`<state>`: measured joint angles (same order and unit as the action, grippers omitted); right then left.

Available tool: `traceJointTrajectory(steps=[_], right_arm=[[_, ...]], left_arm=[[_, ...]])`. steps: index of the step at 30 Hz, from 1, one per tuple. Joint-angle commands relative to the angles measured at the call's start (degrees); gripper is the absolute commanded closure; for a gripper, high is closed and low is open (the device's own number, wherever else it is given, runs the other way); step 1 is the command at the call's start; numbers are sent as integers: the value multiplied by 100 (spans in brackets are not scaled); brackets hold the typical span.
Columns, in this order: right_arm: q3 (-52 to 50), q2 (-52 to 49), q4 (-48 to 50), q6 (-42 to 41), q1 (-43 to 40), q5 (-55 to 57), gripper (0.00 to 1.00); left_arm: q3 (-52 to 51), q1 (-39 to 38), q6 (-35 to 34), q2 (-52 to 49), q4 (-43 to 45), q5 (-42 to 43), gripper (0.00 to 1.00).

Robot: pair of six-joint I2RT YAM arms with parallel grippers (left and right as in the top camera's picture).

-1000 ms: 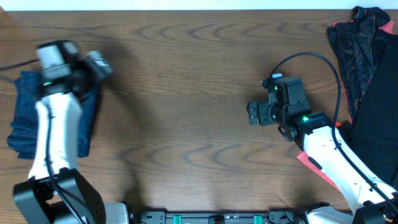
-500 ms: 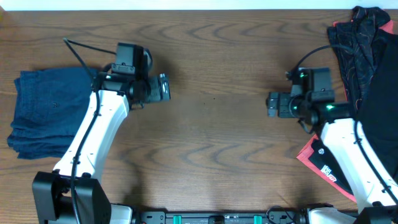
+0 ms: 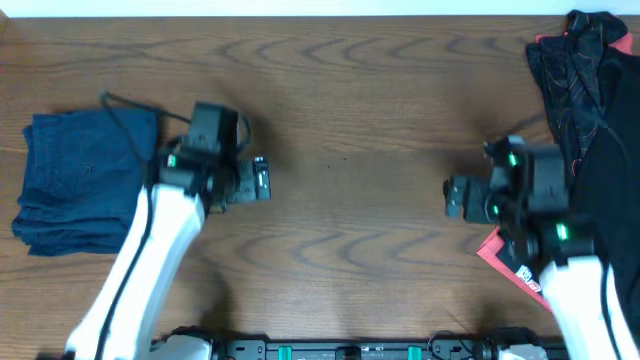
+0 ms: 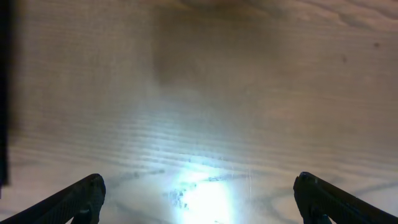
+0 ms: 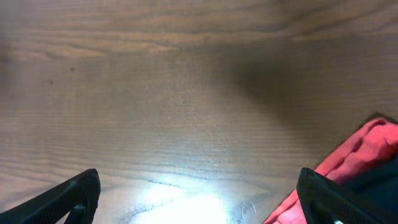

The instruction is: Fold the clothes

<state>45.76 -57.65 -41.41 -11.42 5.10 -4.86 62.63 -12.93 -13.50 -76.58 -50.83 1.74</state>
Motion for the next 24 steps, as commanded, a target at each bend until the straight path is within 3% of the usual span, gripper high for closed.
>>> traceJointTrajectory(steps=[1, 6, 11, 24], right_arm=[[-697, 1252, 247, -208, 46, 223, 4], [-1497, 3394, 483, -337, 85, 1086, 1], [-1714, 4540, 435, -334, 85, 1235, 1], [-1714, 4651, 431, -334, 85, 1235, 1]], left_arm=[[-568, -404, -186, 1123, 308, -610, 2], [-1436, -905, -223, 2817, 1165, -1615, 2], [-1685, -916, -225, 3748, 1473, -1679, 2], [-1685, -916, -223, 3991, 1342, -1681, 2]])
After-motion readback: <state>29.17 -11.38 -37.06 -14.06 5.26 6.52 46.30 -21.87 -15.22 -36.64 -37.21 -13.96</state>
